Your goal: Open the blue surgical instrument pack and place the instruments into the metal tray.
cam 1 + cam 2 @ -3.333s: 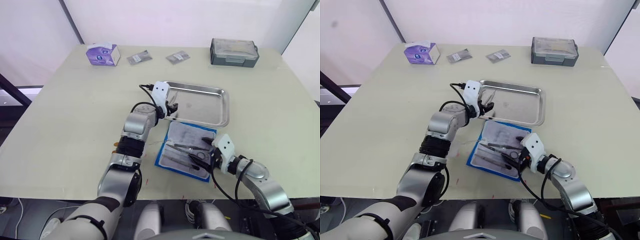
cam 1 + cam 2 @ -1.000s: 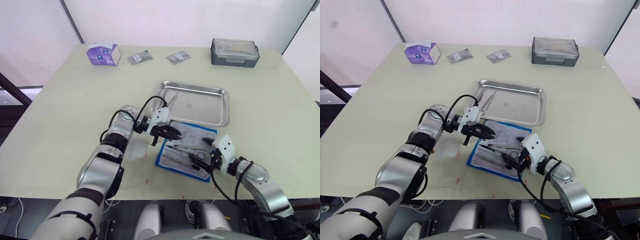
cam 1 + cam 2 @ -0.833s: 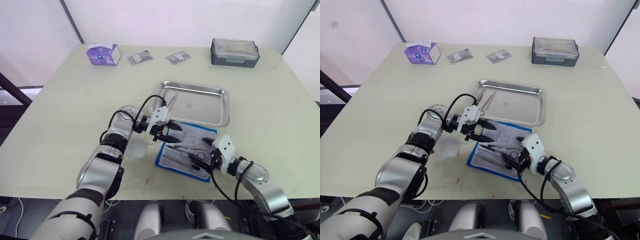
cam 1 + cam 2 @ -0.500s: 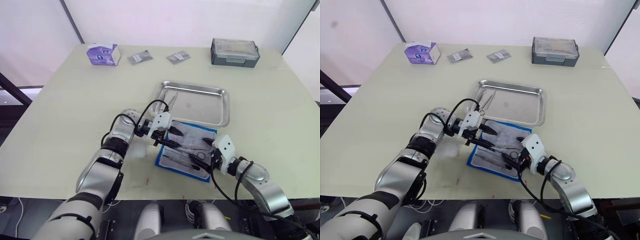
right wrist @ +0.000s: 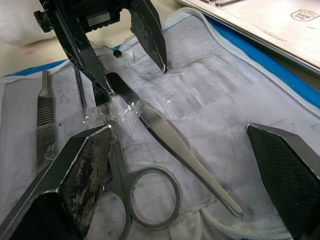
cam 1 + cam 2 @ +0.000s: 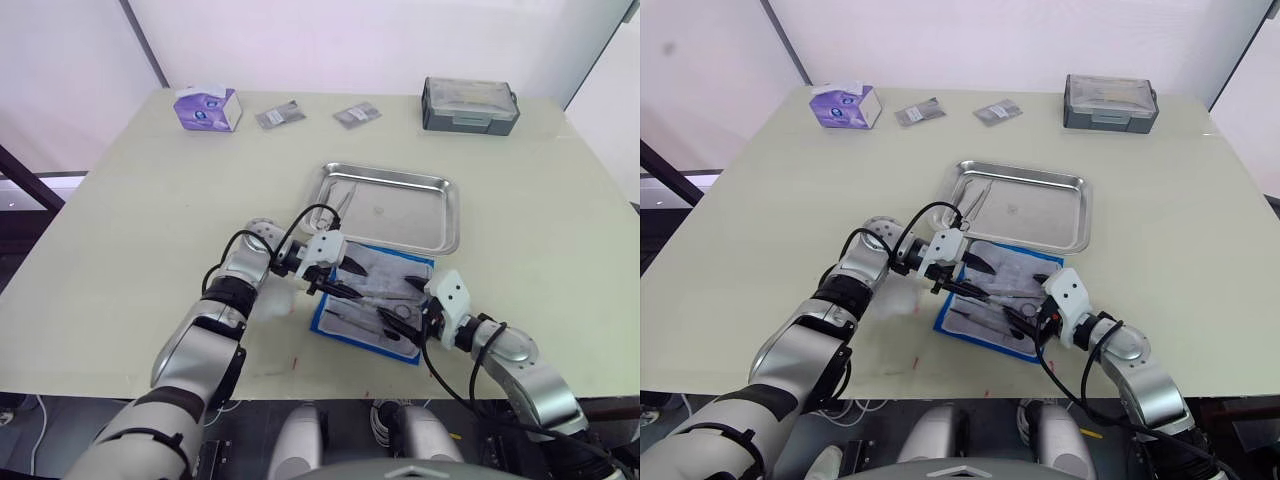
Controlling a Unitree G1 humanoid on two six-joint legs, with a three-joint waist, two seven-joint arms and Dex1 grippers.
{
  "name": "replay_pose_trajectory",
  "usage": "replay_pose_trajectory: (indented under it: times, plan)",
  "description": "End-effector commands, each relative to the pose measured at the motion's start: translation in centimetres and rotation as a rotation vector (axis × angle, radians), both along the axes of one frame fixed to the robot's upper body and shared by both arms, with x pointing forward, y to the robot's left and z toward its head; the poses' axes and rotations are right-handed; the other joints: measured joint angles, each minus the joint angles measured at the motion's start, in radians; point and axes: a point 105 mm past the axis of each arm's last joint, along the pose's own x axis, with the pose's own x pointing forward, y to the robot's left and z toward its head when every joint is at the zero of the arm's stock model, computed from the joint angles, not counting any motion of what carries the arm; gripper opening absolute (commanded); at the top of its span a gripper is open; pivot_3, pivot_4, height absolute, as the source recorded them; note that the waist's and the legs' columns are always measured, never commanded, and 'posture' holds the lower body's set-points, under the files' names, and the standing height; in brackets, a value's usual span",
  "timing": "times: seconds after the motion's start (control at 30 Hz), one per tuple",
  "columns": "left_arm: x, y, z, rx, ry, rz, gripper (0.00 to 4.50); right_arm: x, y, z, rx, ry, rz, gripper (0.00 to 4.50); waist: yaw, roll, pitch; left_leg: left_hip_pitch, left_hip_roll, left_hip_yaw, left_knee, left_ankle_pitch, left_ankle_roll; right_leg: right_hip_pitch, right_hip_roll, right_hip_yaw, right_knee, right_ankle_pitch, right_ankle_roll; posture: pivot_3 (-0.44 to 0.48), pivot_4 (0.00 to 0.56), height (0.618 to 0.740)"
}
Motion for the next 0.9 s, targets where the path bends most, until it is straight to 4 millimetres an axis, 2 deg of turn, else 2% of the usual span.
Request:
replay_pose_trajectory:
  times: [0.03, 0.2, 0.43, 0.8, 0.83, 0.9]
  plan:
    - [0.1, 0.3, -1.1, 0.057, 0.004, 0.025, 2.27, -1.2, -1.1, -3.8, -0.068, 0.157, -0.030, 4.50, 0.000, 0.000, 0.000, 0.000, 0.000, 0.000, 0.000, 0.000, 0.000, 0.000, 0.000, 0.000, 0.000, 0.000, 0.000, 0.000, 0.150, 0.738]
    - [0.0, 0.2, -1.1, 0.060, 0.009, 0.013, 2.27, -1.2, -1.1, -3.7, -0.071, 0.153, -0.030, 4.50, 0.000, 0.000, 0.000, 0.000, 0.000, 0.000, 0.000, 0.000, 0.000, 0.000, 0.000, 0.000, 0.000, 0.000, 0.000, 0.000, 0.150, 0.738]
    - [-1.5, 0.3, -1.6, 0.071, 0.064, -0.056, 2.27, -1.1, -1.1, -3.7, -0.068, 0.154, -0.032, 4.50, -0.001, 0.000, 0.000, 0.000, 0.000, 0.000, 0.000, 0.000, 0.000, 0.000, 0.000, 0.000, 0.000, 0.000, 0.000, 0.000, 0.150, 0.738]
    - [-1.9, 0.4, -2.0, 0.083, 0.089, -0.065, 2.27, -1.1, -1.0, -3.7, -0.070, 0.152, -0.028, 4.50, 0.000, 0.000, 0.000, 0.000, 0.000, 0.000, 0.000, 0.000, 0.000, 0.000, 0.000, 0.000, 0.000, 0.000, 0.000, 0.000, 0.150, 0.738]
    - [-1.9, 0.5, -2.1, 0.086, 0.091, -0.065, 1.90, -1.1, -1.0, -3.7, -0.071, 0.152, -0.028, 4.50, 0.000, 0.000, 0.000, 0.000, 0.000, 0.000, 0.000, 0.000, 0.000, 0.000, 0.000, 0.000, 0.000, 0.000, 0.000, 0.000, 0.150, 0.738]
    - [-1.9, 0.6, -2.3, 0.094, 0.099, -0.058, 1.51, -1.1, -1.0, -3.7, -0.071, 0.151, -0.028, 4.50, 0.000, 0.000, 0.000, 0.000, 0.000, 0.000, 0.000, 0.000, 0.000, 0.000, 0.000, 0.000, 0.000, 0.000, 0.000, 0.000, 0.150, 0.738]
